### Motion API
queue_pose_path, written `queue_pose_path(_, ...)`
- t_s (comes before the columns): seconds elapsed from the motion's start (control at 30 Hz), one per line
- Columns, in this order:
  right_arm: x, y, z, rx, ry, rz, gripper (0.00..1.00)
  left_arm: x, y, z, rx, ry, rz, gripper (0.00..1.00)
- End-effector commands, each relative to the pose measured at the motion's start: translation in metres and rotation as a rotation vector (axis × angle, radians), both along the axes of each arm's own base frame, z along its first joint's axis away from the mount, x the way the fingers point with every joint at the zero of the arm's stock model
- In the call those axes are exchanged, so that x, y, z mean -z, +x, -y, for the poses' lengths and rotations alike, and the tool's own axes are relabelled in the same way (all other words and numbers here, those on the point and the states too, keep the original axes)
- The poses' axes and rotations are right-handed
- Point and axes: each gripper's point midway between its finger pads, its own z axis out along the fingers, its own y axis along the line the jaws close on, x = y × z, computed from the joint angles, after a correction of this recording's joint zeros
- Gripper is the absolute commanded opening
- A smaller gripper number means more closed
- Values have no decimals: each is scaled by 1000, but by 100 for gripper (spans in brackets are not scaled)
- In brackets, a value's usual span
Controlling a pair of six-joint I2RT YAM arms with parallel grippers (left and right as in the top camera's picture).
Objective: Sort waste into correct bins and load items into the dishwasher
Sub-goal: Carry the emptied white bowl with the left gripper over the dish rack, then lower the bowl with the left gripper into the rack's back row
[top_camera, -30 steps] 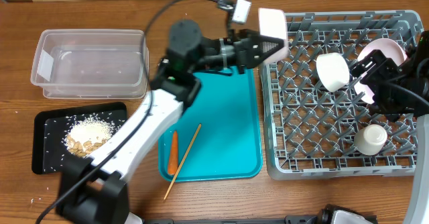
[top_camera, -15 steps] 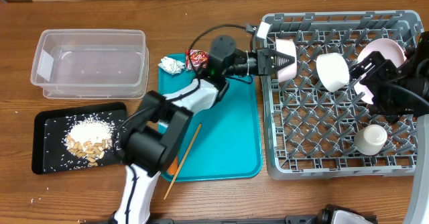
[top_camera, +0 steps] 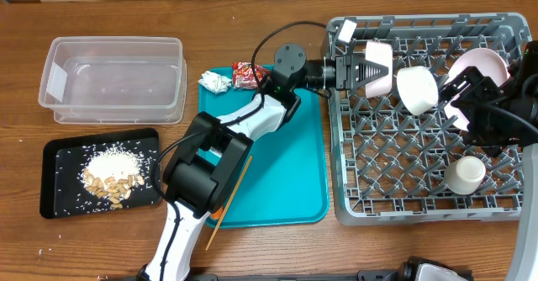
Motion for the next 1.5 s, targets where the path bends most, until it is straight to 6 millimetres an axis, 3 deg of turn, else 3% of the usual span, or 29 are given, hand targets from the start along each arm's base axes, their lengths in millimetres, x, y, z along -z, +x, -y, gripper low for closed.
queue_pose_path(0.0, -6, 1, 4, 11, -22, 17, 100, 3, 1, 6, 12, 17, -32, 5)
queue_pose_path(0.2, -6, 1, 6, 15, -29, 16, 100, 46, 7, 10, 3, 129, -117, 8)
queue_pose_path(0.3, -6, 1, 6, 15, -28, 16, 100, 55, 8, 10, 4, 145, -141, 11)
queue_pose_path(0.5, -6, 1, 6, 15, -28, 16, 100, 49, 8, 10, 2, 125, -137, 9)
queue_pose_path(0.57, -6, 1, 6, 15, -28, 15, 100, 35, 7, 10, 8, 79, -120, 4)
queue_pose_path(0.7, -6, 1, 6, 15, -28, 16, 100, 4, 8, 4, -19, -30, -28, 4)
queue_pose_path(0.87, -5, -1, 5, 15, -26, 5, 100, 24, 18, 5, -46, 33, -70, 4)
queue_pose_path(1.27, -4, -3, 5, 15, -24, -2, 100, 55, 8, 22, -32, 87, -116, 4)
queue_pose_path(1.37, -4, -3, 5, 15, -24, -3, 100, 65, 12, 22, -44, 95, -147, 11)
queue_pose_path(1.47, -4, -3, 5, 15, -24, -3, 100, 70, 20, 18, -71, 98, -167, 29)
